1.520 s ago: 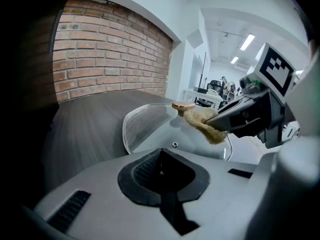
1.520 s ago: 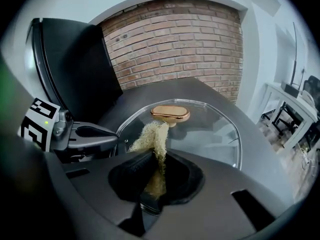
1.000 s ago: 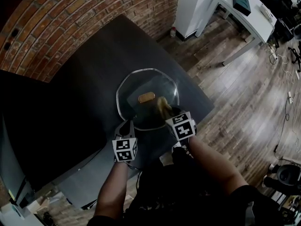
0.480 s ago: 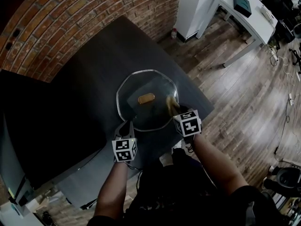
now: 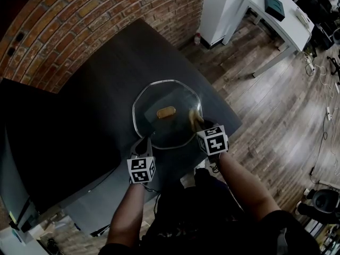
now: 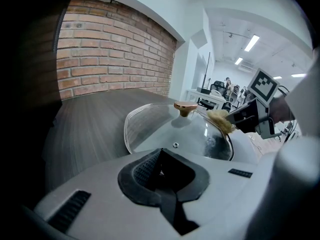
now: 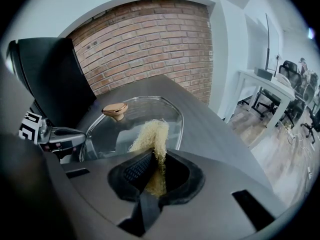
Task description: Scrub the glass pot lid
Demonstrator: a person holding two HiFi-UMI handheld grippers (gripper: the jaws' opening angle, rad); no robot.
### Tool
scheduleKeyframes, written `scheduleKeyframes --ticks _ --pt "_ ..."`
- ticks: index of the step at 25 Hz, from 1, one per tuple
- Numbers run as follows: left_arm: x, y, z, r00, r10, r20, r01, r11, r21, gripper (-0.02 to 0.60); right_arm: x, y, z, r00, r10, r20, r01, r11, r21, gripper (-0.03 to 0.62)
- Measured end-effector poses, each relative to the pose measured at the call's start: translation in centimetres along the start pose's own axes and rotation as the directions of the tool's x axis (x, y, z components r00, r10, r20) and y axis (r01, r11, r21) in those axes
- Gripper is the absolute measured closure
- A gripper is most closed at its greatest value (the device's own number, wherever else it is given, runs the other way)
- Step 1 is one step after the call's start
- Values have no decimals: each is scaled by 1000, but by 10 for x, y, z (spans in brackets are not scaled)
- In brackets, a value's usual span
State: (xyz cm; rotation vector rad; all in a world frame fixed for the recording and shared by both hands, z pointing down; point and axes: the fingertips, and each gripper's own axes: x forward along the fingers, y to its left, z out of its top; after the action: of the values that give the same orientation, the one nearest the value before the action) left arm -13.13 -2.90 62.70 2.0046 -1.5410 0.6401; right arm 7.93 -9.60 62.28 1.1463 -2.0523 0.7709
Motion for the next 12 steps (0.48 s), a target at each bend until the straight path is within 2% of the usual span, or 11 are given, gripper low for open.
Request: scheduleKeyframes --ticks 3,6,9,12 --pt "0 1 0 1000 -1 0 1 1000 -2 549 -1 2 3 1000 13 4 -13 1000 8 542" --pt "0 0 0 1000 -3 -3 3 1000 -2 549 -4 1 17 998 22 51 -23 1000 5 543" --pt "-1 0 1 1000 -5 -6 5 1000 -6 549 -9 0 53 992 38 116 -37 999 -13 545" --pt "-2 -1 1 1000 -7 -7 7 1000 -16 549 -4 12 100 979 128 161 -117 990 -79 545"
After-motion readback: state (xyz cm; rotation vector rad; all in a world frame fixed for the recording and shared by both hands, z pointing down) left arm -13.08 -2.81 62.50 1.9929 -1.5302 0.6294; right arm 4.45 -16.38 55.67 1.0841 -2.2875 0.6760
